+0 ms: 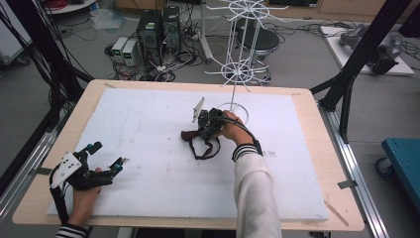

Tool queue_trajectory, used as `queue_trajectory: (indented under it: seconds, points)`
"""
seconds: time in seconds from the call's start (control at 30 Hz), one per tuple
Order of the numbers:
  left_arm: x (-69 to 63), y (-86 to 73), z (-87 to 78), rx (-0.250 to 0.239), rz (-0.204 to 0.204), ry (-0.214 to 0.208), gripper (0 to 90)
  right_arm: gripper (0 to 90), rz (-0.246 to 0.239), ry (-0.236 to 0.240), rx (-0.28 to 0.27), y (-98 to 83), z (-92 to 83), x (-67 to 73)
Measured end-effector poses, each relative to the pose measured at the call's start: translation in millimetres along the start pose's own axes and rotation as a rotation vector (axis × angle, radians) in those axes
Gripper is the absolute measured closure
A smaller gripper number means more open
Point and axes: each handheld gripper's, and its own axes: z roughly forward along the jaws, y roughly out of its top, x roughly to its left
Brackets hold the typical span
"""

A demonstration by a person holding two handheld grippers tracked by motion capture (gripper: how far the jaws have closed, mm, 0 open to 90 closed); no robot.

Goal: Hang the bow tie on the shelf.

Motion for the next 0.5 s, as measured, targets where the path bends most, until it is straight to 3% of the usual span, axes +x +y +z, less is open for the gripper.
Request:
queue_trajectory:
  seconds: [0.23, 0.5]
  points:
    - [-0.1, 0.0, 0.1, -0.001, -0.001, 0.001, 1.8, 74.9, 0.008, -0.004, -0.017, -0.9, -3.6, 3.4]
    - [-0.1, 0.0, -0.1, 0.0, 0.002, 0.0, 1.8, 75.0, 0.015, -0.021, -0.084, 0.6, -20.9, 13.0]
